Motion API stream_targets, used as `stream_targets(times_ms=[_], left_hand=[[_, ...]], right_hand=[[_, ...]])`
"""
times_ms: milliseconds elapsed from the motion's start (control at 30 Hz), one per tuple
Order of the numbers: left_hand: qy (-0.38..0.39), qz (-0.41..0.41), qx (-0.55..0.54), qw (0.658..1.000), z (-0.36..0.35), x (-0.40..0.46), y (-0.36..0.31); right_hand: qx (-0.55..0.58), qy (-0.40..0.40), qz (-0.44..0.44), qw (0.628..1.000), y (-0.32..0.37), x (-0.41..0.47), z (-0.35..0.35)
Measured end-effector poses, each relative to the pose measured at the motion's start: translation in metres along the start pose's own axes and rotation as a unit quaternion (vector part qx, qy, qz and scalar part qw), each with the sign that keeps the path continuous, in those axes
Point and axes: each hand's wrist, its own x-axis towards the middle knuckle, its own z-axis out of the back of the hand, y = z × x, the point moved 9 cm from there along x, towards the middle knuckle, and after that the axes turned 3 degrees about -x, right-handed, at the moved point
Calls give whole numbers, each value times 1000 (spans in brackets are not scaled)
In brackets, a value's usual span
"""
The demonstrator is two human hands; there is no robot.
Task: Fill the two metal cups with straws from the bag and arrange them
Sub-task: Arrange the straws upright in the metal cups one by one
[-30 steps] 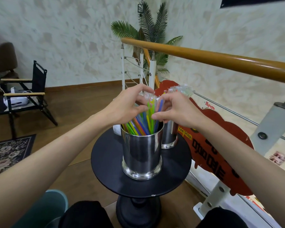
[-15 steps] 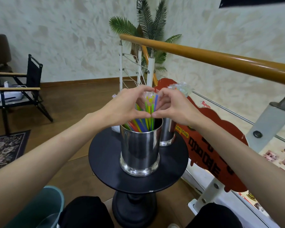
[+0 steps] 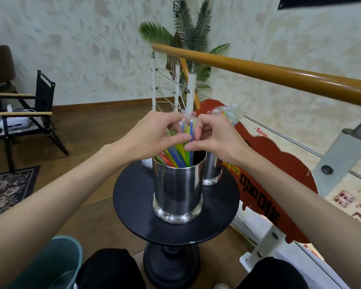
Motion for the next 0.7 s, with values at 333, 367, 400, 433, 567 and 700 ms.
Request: stream_targets(times_ms=[333,367,400,433,567,700], left_hand=[[-37,-62,95,993,19,-9,-11],[-35,-55,96,993,19,-9,-10],[-34,-48,97,994,18,-9,-9],[-28,-40,99,994,17,-9,-7],[-4,-26,101,995,14,-4,-6],[28,-20,84,996,8,-1,-9]], right_hand=[[-10,-42,61,997,22,3,22],[-24,-46,68,996,26,5,24],[-42,-48,76,995,29,7,26],[-63,-50,84,993,32,10,28],[-153,-80,121,978,45,20,41],[-216,-173,162,947,64,24,61]])
